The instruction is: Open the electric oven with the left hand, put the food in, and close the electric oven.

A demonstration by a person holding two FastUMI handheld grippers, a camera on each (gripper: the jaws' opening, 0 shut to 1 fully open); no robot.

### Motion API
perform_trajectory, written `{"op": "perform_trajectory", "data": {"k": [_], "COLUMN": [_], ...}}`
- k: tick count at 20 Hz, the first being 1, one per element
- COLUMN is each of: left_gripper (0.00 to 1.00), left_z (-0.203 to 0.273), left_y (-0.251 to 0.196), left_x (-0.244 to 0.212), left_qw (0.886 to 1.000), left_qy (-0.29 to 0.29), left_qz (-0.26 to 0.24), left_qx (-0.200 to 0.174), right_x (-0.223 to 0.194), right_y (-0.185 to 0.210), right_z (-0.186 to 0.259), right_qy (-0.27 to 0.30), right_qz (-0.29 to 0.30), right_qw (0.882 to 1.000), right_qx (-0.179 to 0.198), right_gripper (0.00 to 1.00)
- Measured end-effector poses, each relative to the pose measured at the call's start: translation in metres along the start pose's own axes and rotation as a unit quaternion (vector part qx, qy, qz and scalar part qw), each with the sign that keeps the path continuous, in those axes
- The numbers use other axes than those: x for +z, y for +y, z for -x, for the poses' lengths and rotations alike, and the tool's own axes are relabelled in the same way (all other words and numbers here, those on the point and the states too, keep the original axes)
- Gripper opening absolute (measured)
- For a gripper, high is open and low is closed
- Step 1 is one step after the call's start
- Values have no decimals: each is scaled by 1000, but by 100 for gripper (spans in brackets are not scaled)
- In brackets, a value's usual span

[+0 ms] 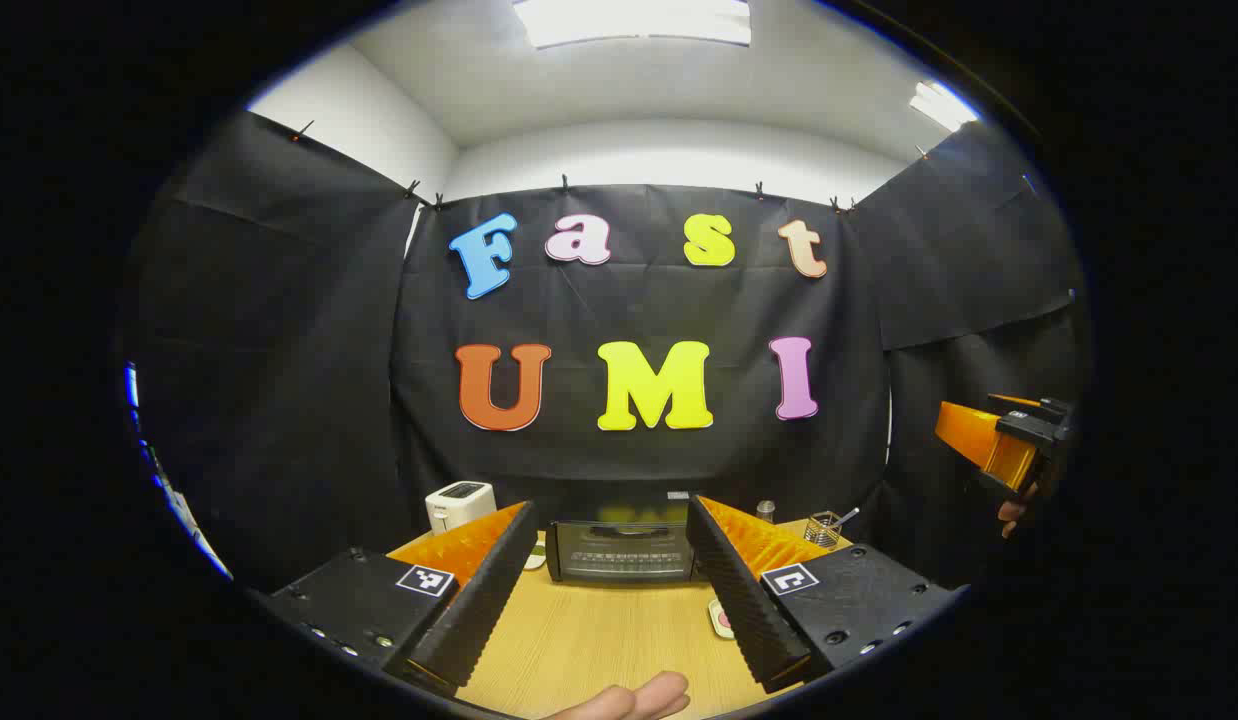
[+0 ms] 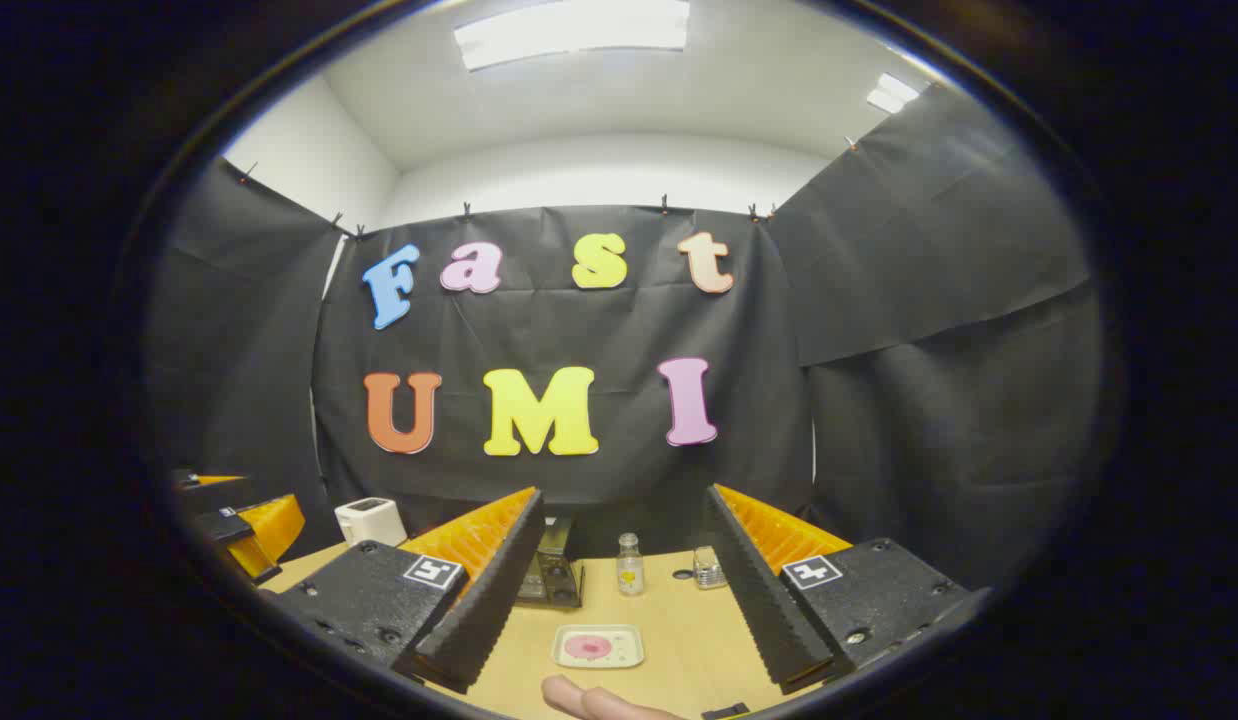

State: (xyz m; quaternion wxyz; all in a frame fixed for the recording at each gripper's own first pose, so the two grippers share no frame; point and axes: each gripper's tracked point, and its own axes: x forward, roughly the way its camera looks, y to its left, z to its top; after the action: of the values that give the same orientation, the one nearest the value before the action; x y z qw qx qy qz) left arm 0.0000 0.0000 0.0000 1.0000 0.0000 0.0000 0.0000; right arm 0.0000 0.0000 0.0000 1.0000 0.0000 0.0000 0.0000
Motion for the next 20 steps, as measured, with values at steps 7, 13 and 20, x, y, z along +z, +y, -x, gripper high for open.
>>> {"op": "perform_trajectory", "data": {"k": [7,13,20], "left_gripper": [95,96,95], "left_z": [2,0,-35], "left_y": [6,8,11], "left_x": [2,-4,-24], "left_qw": [1000,1000,1000], "left_qy": [-9,-14,-7], "left_qz": [8,-7,24], "left_qx": [-1,-9,4], "right_x": [4,1,-23], "right_y": [2,7,12], "right_z": [1,-2,-31], "right_qy": [-8,-15,-17], "right_qz": [5,16,5], "right_qw": [1000,1000,999], "right_qx": [2,7,38], "right_gripper": [99,99,100]}}
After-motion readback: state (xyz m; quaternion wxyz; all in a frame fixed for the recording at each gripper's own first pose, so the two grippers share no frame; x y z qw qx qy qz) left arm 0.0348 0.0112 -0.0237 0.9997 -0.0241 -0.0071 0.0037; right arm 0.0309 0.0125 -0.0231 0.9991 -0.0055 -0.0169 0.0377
